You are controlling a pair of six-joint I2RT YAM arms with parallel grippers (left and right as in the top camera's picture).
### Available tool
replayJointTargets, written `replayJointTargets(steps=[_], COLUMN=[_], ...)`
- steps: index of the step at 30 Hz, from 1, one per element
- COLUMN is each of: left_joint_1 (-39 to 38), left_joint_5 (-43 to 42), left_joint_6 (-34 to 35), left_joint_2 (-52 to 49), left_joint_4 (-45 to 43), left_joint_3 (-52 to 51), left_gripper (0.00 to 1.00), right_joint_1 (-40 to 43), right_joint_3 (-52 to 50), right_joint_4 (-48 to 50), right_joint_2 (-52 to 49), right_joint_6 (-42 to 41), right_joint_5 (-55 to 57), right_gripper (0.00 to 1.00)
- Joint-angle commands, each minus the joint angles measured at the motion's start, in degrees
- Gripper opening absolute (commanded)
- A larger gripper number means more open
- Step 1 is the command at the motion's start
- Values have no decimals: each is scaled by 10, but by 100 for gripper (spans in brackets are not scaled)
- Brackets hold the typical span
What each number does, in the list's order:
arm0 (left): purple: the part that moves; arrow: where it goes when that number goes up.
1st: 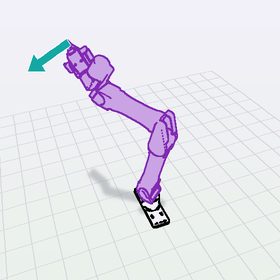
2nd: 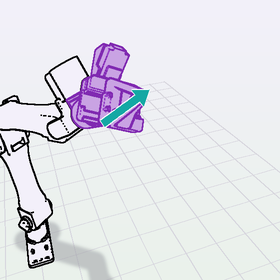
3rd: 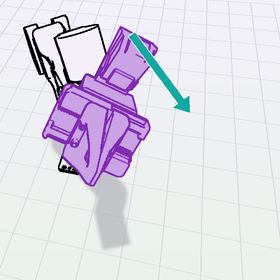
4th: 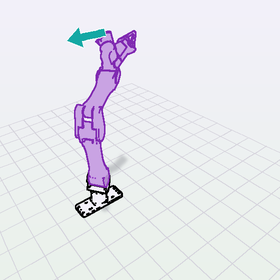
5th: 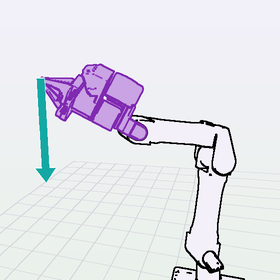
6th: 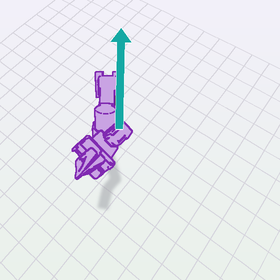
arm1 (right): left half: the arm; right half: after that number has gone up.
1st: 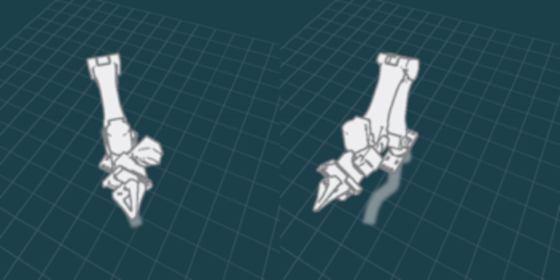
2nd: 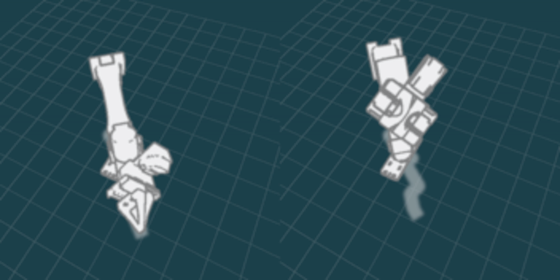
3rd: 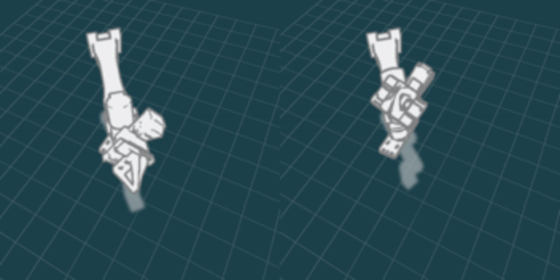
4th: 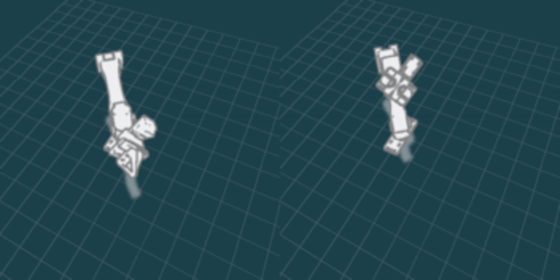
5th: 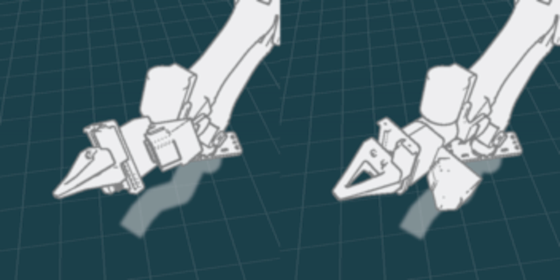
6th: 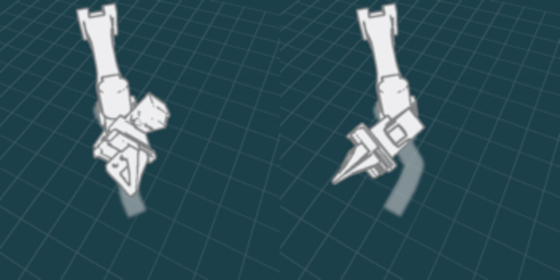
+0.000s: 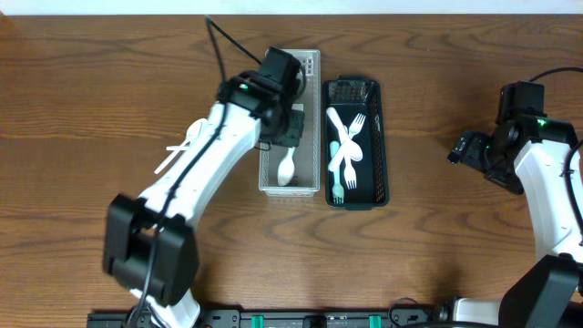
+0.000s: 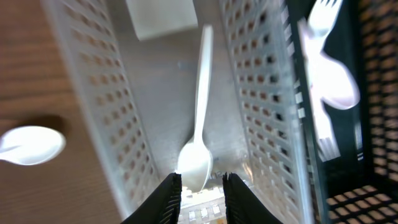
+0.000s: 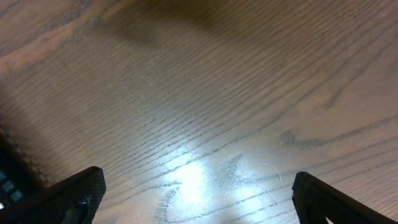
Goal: Pack container
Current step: 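Carry the spoon right and drop it into the clear caddy, then return the left gripper and grasp another white spoon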
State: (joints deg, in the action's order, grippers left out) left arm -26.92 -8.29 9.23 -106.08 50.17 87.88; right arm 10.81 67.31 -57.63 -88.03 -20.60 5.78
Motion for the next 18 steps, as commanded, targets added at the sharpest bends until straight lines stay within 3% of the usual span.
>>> replayJointTargets(steps=[1,5,6,8,10,14,18], left_joint_1=[4,27,38,61,92,163,225], left_joint_5=[-2,-3,-1,7,34,107,107], left_joint_6=[5,2,-7,-24,-39,-77,-123], left_joint_2=[-3,38,54,85,117,144,127], left_joint_4=[7,51,65,83,97,125,135], left_joint_3=[1,33,41,47,47,47,27], left_gripper=[26,27,34,61,73,73,73], right_joint_1=[4,4,4,4,4,4,4], right_joint_3=[-3,-3,-3,-3,-3,-3,-3], right_joint_4=[-3,-5,-4,-4,-3,-2,-2], right_joint_2=[-2,-2,-2,-2,-2,-2,-2], right_joint_6=[-6,-6,-6,-6,-6,-6,-6], right_joint_5=[-3,-2,-2,-3,-2,-3,-3], right_gripper=[99,99,99,99,99,99,99])
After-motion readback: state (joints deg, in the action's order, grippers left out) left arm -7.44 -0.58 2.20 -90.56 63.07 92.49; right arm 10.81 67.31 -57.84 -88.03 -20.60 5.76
